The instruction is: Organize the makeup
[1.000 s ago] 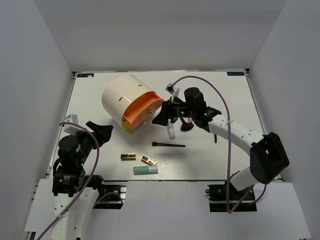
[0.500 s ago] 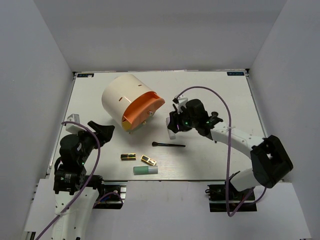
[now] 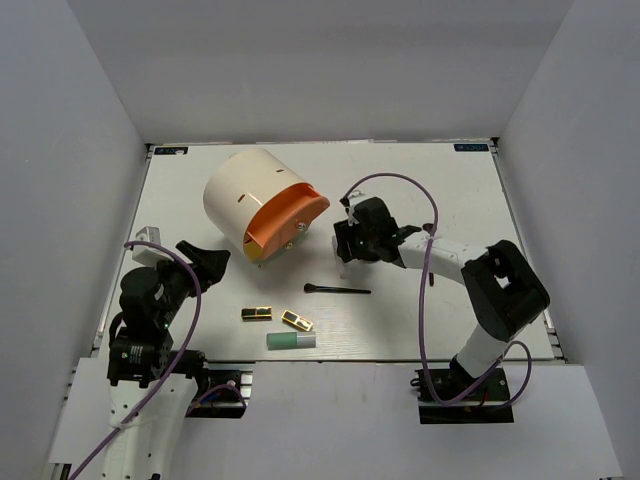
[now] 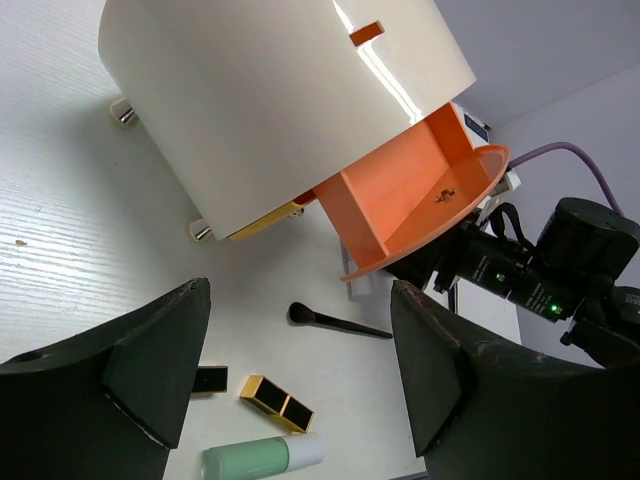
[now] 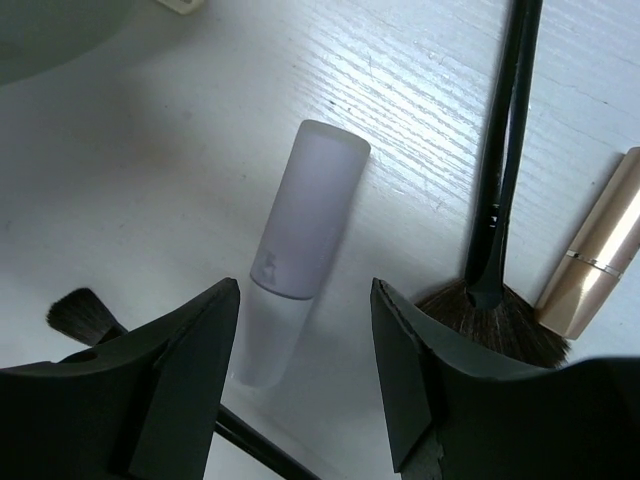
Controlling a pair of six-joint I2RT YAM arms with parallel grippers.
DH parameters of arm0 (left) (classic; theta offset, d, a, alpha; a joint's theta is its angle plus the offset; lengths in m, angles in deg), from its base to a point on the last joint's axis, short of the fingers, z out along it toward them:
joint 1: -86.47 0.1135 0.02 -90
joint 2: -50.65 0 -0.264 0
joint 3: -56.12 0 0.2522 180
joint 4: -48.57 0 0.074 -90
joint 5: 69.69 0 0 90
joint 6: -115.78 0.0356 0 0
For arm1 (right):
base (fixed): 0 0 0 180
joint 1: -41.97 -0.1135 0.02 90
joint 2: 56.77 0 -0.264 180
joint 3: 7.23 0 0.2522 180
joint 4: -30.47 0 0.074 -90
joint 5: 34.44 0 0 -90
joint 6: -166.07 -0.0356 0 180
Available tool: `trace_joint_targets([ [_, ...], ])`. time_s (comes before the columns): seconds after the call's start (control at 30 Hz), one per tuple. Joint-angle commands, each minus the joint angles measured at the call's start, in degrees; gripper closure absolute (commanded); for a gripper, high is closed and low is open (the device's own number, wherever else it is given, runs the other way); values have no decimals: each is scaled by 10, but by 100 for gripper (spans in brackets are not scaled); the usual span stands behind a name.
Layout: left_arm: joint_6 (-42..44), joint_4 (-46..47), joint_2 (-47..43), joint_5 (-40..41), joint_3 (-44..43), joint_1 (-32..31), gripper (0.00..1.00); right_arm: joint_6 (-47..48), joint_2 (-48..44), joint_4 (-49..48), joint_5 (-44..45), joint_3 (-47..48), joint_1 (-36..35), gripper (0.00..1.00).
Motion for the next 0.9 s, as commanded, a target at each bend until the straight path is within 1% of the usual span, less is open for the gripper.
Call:
trace_joint_targets([
  [0.0, 1, -8, -6, 3, -4, 2, 18, -32, 6, -14, 7, 26, -1, 39],
  [0.2, 3, -5, -2, 1, -5, 2, 18, -68, 36, -12, 1, 32, -2, 39],
  [0.4, 4, -11, 0, 2, -9, 2, 18, -77, 69, -14, 14, 48, -2, 39],
  [0.53, 2, -9, 1, 3, -9, 2, 18, -75, 81, -12, 23, 54, -3, 42],
  [0.57, 2, -9, 2, 2, -9, 2, 18, -75, 86, -6, 26, 57, -3, 48],
  [0.63, 2, -8, 3, 2, -10, 2, 18, -80, 93, 14, 28, 63, 0, 55],
  [0.67, 3, -7, 4, 3, -11, 2, 18, -80, 89, 17, 27, 59, 2, 62],
  [0.73, 3, -7, 6, 3, -11, 2, 18, -69, 79, 15, 23, 45, 3, 71],
  [0.77, 3, -5, 6, 2, -10, 2, 18, -67, 70, 15, 14, 40, 2, 79],
  [0.83, 4, -2, 7, -2, -9, 2, 18, -58, 52, 15, -4, 34, 7, 84],
  [0.87, 3, 2, 7, -11, -9, 2, 18, -50, 30, 12, -38, 26, 12, 89],
])
